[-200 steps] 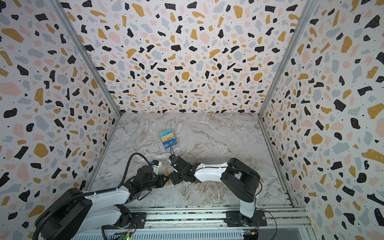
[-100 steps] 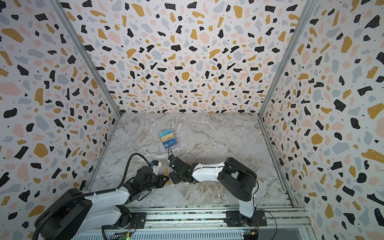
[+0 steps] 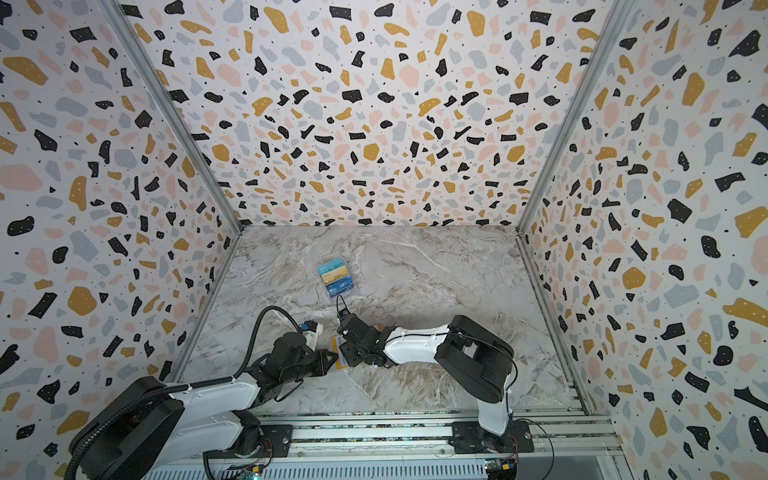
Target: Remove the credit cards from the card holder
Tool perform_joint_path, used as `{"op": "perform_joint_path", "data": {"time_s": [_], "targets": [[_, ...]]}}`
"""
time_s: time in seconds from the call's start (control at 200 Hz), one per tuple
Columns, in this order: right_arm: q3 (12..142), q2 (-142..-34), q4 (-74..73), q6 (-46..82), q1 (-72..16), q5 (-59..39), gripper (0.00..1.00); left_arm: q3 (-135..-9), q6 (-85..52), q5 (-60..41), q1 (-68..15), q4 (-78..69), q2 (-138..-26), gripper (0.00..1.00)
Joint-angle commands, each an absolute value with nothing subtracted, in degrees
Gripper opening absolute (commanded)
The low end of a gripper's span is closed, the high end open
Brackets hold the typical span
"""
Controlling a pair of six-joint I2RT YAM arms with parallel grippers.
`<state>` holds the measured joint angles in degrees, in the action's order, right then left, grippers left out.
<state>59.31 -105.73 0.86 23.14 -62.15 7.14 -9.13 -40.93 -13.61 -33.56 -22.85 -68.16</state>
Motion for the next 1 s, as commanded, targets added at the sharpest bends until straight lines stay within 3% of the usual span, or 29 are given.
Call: {"op": "perform_joint_path", "data": {"time_s": [0.0, 0.561, 0.991], "targets": [[59.3, -103.7, 4.9, 23.6, -62.3, 10.1, 0.57, -7.6, -39.6, -11.5, -33.8, -19.3, -68.9, 0.00], [58.1, -99.8, 9.7, 23.6, -60.7, 16.0, 0.58, -7.4, -39.3, -11.4, -33.8, -19.2, -68.8, 0.00], [54.7, -94.8, 11.1, 23.8, -57.4, 16.6, 0.52, -7.4, -39.3, -11.5, -33.8, -19.2, -68.8, 0.00]]}}
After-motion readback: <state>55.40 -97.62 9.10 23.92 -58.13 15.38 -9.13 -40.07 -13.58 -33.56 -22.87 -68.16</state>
